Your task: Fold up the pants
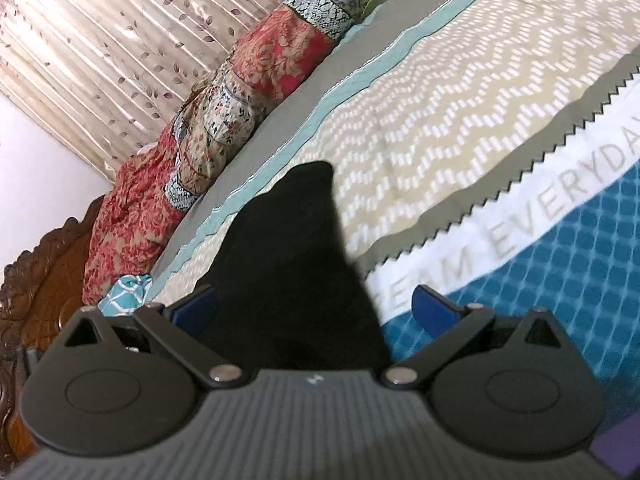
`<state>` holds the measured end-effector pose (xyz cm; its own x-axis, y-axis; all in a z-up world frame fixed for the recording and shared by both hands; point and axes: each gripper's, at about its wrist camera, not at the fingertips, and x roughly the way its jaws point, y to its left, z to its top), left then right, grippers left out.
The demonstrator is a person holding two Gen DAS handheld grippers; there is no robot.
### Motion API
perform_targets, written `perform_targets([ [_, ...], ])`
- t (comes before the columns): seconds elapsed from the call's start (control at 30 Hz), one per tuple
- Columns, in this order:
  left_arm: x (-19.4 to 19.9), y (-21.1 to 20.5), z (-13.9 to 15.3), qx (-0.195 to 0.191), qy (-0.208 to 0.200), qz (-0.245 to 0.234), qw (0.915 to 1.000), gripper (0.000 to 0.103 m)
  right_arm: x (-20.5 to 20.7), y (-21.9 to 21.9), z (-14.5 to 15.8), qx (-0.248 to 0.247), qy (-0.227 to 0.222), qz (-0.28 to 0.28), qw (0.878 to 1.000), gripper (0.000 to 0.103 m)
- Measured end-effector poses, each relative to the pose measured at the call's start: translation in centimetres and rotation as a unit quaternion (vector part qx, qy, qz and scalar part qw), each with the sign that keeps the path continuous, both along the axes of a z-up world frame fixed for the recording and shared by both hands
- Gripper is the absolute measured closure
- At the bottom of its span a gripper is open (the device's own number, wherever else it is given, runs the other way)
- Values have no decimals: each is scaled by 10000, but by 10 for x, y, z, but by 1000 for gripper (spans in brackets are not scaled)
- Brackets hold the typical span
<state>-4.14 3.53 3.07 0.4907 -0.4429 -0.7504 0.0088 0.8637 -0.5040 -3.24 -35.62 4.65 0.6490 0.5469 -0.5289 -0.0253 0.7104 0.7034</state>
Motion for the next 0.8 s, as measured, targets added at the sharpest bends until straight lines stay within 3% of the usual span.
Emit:
perform_targets([
  [0.1, 22, -1, -25, -739, 387, 93, 9965, 0, 11, -3, -7, 104, -32, 78, 9999, 0],
  [0.17, 33, -2, -45, -1487, 629, 88, 9868, 0, 21, -5, -12, 352, -51, 166, 9992, 0],
  [0.23, 37, -5, -55, -1765, 607, 174, 9823, 0, 33, -3, -21, 618, -50, 311, 9976, 0],
  [0.3, 36, -12, -56, -1670, 405, 41, 9851, 1, 45, 5, -33, 768, 102, 479, 9958, 0],
  [0.37, 32, -19, -53, -1420, 209, -130, 9896, 5, 49, 20, -34, 498, 51, 612, 9969, 0],
  [0.4, 29, -21, -50, -1278, 128, -147, 9916, 12, 51, 30, -30, 427, 58, 813, 9958, 11],
  [0.43, 25, -25, -46, -1034, 18, -188, 9945, 32, 51, 40, -27, 423, 99, 1048, 9935, 30],
  [0.47, 23, -25, -41, -894, -41, -247, 9957, 47, 48, 54, -24, 385, 178, 1251, 9912, 37],
  [0.53, 21, -18, -31, -947, -33, -215, 9953, 58, 39, 75, -9, -197, -71, 1358, 9905, 43],
  [0.57, 23, -13, -25, -1091, -36, -179, 9939, 61, 37, 83, 3, -424, -255, 1449, 9882, 46],
  [0.63, 32, -5, -4, -1239, -197, -167, 9920, 61, 40, 87, 25, -305, -623, 1514, 9860, 51],
  [0.73, 59, -2, 43, -816, -958, -299, 9916, 61, 60, 96, 59, -327, -1292, 1502, 9796, 54],
  [0.8, 85, -5, 72, -335, -1463, -322, 9882, 61, 84, 106, 81, -440, -1791, 1477, 9717, 54],
])
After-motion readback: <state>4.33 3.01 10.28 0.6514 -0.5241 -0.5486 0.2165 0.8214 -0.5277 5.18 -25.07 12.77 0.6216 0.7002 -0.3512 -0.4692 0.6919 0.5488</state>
